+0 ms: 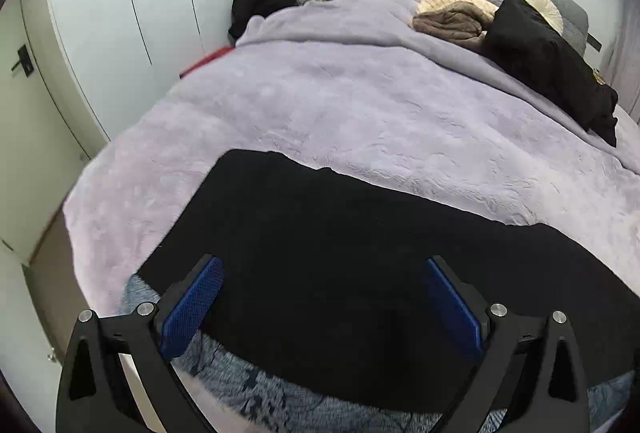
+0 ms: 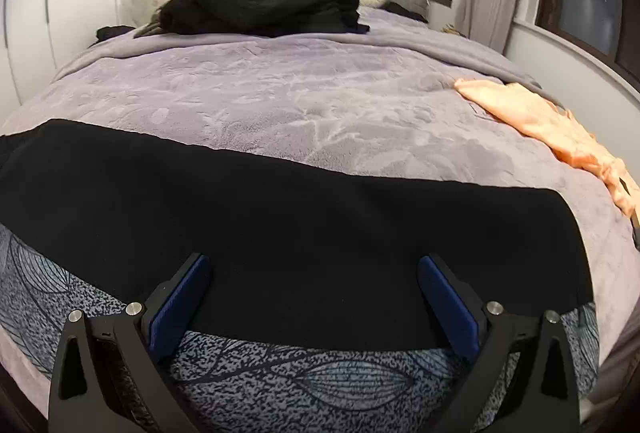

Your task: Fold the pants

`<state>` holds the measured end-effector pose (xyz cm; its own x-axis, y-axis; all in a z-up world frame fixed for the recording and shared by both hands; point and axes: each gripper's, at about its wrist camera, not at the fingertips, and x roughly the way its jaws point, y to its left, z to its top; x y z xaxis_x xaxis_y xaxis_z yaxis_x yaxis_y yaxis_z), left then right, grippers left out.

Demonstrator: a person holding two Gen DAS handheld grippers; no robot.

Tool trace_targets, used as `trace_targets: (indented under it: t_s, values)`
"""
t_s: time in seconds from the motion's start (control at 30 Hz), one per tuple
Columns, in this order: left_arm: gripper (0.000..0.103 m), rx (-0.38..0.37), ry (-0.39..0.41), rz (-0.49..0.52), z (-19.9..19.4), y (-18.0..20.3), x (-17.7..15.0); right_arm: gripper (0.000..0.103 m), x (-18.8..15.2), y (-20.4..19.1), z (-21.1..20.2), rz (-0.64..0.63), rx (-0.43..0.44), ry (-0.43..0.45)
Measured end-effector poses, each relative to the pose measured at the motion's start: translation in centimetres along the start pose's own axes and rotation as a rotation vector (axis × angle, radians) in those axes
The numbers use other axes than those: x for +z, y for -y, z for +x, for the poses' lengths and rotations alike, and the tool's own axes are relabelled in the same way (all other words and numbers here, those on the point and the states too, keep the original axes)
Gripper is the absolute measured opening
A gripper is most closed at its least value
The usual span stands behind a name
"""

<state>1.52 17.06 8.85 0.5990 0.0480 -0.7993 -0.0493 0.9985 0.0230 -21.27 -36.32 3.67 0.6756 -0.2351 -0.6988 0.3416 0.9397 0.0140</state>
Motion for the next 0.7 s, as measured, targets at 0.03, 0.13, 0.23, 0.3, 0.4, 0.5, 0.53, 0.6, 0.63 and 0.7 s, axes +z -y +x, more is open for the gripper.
trace_targets:
  t_s: [0.03,0.13,0.23,0.3,0.4,0.5,0.53,0.6,0.63,0.7]
  values:
    - [0.1,-0.025,0.013,0.004,-1.1,0.6,-0.6,0.103,0.2,-0.9,-1.0,-0.007,0.055,0.013]
    - [0.1,-0.131,-0.014,0.054,-2.5,4.9,-2.9,0.103,1.1,-5.7,-4.1,-0.137,0.141,0.109]
    - [0.1,-0.163,-0.009,0.204,-3.5,11.2,-6.0,0.103,1.6,-11.8,-5.0,-0.321,0.251,0.11]
    - [0.101,-0.18,-0.011,0.279,-3.8,14.2,-7.9,0.103,1.3,-14.7,-4.2,-0.392,0.301,0.064]
    - [0.102,-0.133,-0.032,0.351,-2.5,16.2,-10.0,0.103,0.0,-16.2,-2.2,-0.444,0.302,0.004]
    - [0.103,-0.188,-0.027,0.307,-1.8,14.7,-10.3,0.103,-0.3,-13.6,-0.9,-0.343,0.364,-0.042]
    - [0.103,-0.208,-0.038,0.283,-1.6,14.0,-10.0,0.103,-0.3,-12.3,-0.7,-0.307,0.36,-0.049]
    - [0.103,-0.223,-0.039,0.274,-2.3,13.2,-10.4,0.103,-0.4,-9.7,-0.3,-0.262,0.307,-0.049]
    - [0.103,-0.221,-0.034,0.278,-2.5,13.3,-10.5,0.103,-0.7,-8.4,-0.3,-0.238,0.304,-0.055]
    - [0.103,-0.208,-0.012,0.284,-2.8,13.3,-11.0,0.103,-1.4,-5.7,-0.5,-0.192,0.311,-0.056]
